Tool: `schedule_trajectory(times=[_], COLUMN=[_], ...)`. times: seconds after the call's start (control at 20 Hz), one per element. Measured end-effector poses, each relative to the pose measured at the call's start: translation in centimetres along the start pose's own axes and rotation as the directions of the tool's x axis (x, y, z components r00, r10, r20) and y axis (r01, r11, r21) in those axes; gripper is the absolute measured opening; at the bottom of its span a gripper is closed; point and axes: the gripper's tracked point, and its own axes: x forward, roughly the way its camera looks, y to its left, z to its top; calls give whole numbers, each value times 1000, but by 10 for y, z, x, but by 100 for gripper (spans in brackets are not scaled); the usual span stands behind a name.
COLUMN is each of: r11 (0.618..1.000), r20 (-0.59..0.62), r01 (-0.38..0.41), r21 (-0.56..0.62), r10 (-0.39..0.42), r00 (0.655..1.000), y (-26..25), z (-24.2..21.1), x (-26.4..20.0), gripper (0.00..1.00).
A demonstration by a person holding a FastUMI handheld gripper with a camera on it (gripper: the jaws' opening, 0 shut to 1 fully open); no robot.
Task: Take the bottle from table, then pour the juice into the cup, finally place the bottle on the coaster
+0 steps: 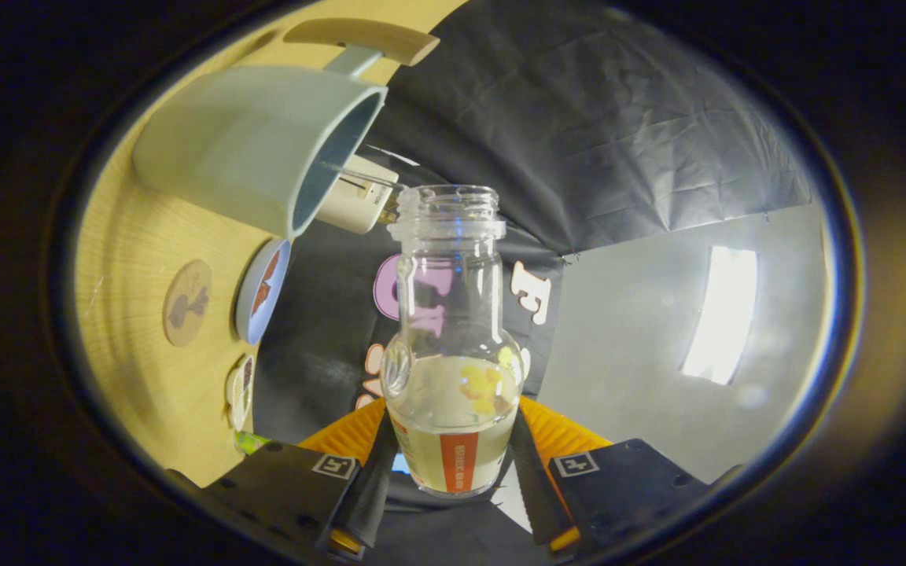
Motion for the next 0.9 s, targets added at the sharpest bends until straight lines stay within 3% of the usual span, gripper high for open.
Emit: schedule_trajectory(times=[0.35, 0.6, 0.8, 0.9], r11=[1000, 981, 906, 832], r20=[-7, -48, -84, -84], r01=[-2, -121, -235, -285], r21=[22, 150, 352, 475], r10=[2, 130, 281, 365], r00=[1000, 990, 956, 927], y=[5, 47, 81, 101], z=[0, -6, -14, -16], x=[0, -6, -19, -25], gripper=[75, 75, 76, 76])
